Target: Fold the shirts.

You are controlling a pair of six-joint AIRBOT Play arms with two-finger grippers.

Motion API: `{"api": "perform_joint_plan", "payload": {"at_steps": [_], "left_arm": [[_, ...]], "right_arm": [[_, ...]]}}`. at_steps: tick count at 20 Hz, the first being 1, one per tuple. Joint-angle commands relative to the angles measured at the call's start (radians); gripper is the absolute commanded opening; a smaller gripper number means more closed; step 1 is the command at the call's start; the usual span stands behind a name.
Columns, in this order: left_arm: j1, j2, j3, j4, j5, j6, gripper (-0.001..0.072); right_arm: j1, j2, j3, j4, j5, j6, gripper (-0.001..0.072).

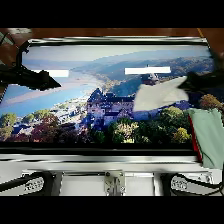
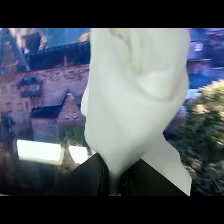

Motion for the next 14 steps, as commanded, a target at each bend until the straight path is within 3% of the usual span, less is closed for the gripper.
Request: {"api": "perform_joint_plan", "payload": {"at_steps": [1,7,10,14], "left_arm": [[-0.003,0.000,0.000,0.001,0.000,0.003,0.0037],[-0.003,0.001,0.000,0.000,-0.047,0.003,0.0037],[-0.004,0.001,0.000,0.000,-0.063,0.002,0.0037],[-0.004,0.001,0.000,0.000,-0.062,-0.001,0.0037]], "right_arm": [[-0.233,0.093,0.039,-0.108,0.107,0.043,0.0062],[-0.467,0.084,0.038,-0.305,0.083,0.042,0.0061],[-0.551,0.084,0.039,-0.253,-0.024,0.041,0.0061],[-0.616,0.089,0.048,-0.253,-0.007,0.028,0.0061]]}}
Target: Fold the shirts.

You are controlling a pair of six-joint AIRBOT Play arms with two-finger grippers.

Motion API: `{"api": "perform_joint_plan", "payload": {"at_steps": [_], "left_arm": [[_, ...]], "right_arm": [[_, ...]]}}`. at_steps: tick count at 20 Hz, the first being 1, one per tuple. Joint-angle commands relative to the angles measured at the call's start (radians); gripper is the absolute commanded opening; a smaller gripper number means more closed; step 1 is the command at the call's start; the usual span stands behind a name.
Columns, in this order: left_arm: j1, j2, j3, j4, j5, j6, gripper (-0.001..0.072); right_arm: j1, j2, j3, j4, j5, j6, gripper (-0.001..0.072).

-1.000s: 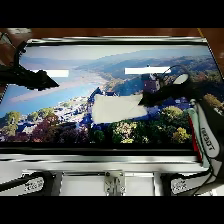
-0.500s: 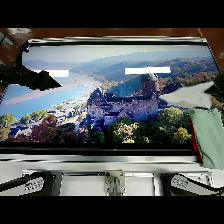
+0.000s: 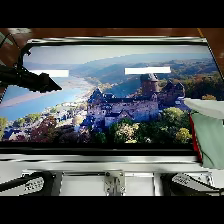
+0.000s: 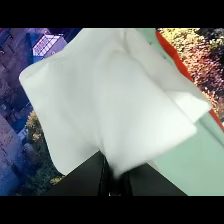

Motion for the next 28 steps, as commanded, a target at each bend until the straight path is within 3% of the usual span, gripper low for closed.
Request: {"api": "perform_joint_plan", "payload": {"at_steps": [1,3,6,9,13,14,15,17,19,20,22,24,25,28], "left_arm": [[0.000,0.000,0.000,0.000,-0.007,-0.003,0.0037],[0.000,0.001,0.000,0.000,0.001,-0.003,0.0037],[0.000,0.001,0.000,0.000,-0.001,-0.003,0.0037],[0.000,0.001,0.000,0.000,-0.009,-0.003,0.0037],[0.000,0.001,0.000,-0.003,-0.008,-0.003,0.0037],[0.000,0.001,0.000,-0.003,-0.008,-0.003,0.0037],[0.000,0.001,0.000,-0.004,-0.008,-0.003,0.0037],[0.000,0.001,0.000,-0.004,-0.008,-0.003,0.0037],[0.000,0.001,0.000,-0.004,-0.007,-0.003,0.0037],[0.000,0.001,0.000,-0.004,-0.007,-0.003,0.0037],[0.000,0.001,0.000,-0.003,-0.005,-0.003,0.0037],[-0.011,0.000,0.008,0.019,0.008,-0.020,0.0034],[-0.037,0.000,0.023,0.094,0.021,-0.057,0.0033],[-0.217,-0.005,0.085,0.542,0.030,-0.180,0.0033]], "right_arm": [[-0.074,0.005,0.019,-0.008,0.030,0.009,0.0061],[-0.097,0.013,0.021,-0.053,0.142,0.022,0.0061],[-0.103,0.034,-0.048,-0.275,0.236,0.077,0.0062],[-0.103,0.105,-0.268,-0.376,0.195,0.085,0.0062],[-0.103,0.164,-0.542,-0.500,0.089,0.196,0.0065],[-0.102,0.163,-0.585,-0.496,0.069,0.224,0.0125],[-0.102,0.163,-0.615,-0.487,0.055,0.238,0.0263],[-0.103,0.163,-0.642,-0.499,0.044,0.236,0.0285],[-0.102,0.165,-0.643,-0.503,0.048,0.214,0.0611],[-0.102,0.168,-0.635,-0.505,0.060,0.199,0.0628],[-0.102,0.185,-0.570,-0.465,0.050,0.151,0.0625],[-0.100,0.221,-0.448,-0.316,-0.035,0.106,0.0625],[-0.090,0.245,-0.394,-0.213,-0.116,0.105,0.0625],[0.070,0.337,-0.332,0.055,-0.334,-0.003,0.0626]]}}
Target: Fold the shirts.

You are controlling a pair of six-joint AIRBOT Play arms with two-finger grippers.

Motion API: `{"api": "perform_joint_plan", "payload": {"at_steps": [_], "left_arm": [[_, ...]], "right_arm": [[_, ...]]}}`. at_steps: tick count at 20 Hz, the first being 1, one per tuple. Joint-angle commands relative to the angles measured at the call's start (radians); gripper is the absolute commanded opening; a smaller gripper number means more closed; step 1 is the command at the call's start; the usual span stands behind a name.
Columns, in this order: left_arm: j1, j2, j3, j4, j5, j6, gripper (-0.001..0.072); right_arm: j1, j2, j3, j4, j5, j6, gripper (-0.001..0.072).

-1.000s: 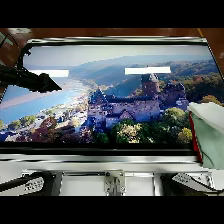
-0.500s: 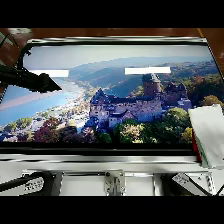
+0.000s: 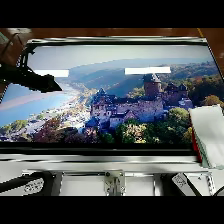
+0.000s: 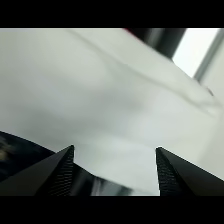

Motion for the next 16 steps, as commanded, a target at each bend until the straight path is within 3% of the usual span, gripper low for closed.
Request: {"api": "perform_joint_plan", "payload": {"at_steps": [1,3,5,10,16], "left_arm": [[-0.185,-0.011,0.045,0.465,0.015,-0.139,0.0033],[-0.291,-0.043,0.045,0.578,-0.016,-0.193,0.0083],[-0.348,-0.090,0.045,0.544,-0.066,-0.201,0.0665],[-0.377,-0.111,0.045,0.538,-0.086,-0.196,0.0676],[-0.377,-0.116,0.045,0.537,-0.089,-0.201,0.0676]], "right_arm": [[0.196,0.077,0.069,0.250,-0.179,-0.094,0.0625],[0.437,0.063,0.055,0.189,-0.086,-0.092,0.0627],[0.634,-0.002,0.030,0.108,-0.007,0.012,0.0629],[0.835,-0.137,0.030,0.092,0.117,0.042,0.0627],[0.892,-0.146,0.030,0.113,0.116,0.042,0.0627]]}}
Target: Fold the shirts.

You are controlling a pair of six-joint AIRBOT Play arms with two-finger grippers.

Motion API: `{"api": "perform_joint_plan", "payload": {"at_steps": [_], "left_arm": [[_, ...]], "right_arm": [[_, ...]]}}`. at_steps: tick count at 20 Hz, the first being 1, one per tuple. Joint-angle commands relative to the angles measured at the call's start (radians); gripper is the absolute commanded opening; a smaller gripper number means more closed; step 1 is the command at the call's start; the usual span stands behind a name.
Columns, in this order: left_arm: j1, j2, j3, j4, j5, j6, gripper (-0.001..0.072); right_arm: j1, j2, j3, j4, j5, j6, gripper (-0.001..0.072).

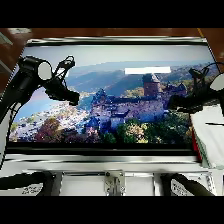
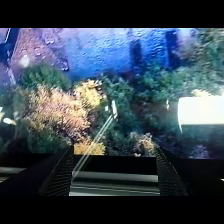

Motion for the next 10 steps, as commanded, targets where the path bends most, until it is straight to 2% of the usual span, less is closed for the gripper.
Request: {"api": "perform_joint_plan", "payload": {"at_steps": [1,10], "left_arm": [[-0.003,-0.003,0.001,0.008,-0.002,-0.004,0.0676],[-0.003,-0.007,0.001,0.009,0.011,0.000,0.0676]], "right_arm": [[0.030,-0.010,0.000,0.011,0.014,0.005,0.0627],[0.030,-0.010,0.000,0.016,0.014,0.005,0.0627]]}}
